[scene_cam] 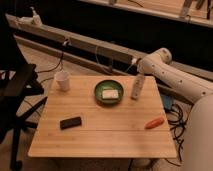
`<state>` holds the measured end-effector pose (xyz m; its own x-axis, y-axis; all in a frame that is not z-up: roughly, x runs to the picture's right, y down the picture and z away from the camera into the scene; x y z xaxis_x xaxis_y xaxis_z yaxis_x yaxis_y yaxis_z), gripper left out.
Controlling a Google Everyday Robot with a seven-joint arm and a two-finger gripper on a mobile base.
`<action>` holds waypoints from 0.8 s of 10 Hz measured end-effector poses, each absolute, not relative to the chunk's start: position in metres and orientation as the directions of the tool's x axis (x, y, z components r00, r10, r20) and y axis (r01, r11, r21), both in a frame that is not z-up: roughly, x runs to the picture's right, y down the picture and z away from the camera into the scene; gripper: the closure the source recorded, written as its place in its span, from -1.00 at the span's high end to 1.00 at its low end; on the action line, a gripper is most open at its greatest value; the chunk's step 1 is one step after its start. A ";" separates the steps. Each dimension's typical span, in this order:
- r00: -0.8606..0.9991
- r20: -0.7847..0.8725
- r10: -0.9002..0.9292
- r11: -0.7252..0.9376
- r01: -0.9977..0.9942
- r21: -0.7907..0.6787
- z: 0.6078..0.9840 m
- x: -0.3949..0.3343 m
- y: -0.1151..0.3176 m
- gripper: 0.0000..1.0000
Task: Stand the bottle upright
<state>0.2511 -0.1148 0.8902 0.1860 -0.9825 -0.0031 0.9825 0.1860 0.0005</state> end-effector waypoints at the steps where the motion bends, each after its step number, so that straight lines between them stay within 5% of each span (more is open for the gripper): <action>1: 0.182 -0.006 -0.983 0.182 0.983 0.003 0.892 0.248 -0.115 -0.13; 4: 0.173 -0.015 -0.985 0.173 0.985 0.001 0.895 0.246 -0.113 0.41; 8: 0.156 -0.024 -0.987 0.156 0.988 0.003 0.891 0.239 -0.111 0.44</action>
<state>0.2394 -0.1114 0.8913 0.1564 -0.9874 -0.0242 0.9877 0.1564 0.0031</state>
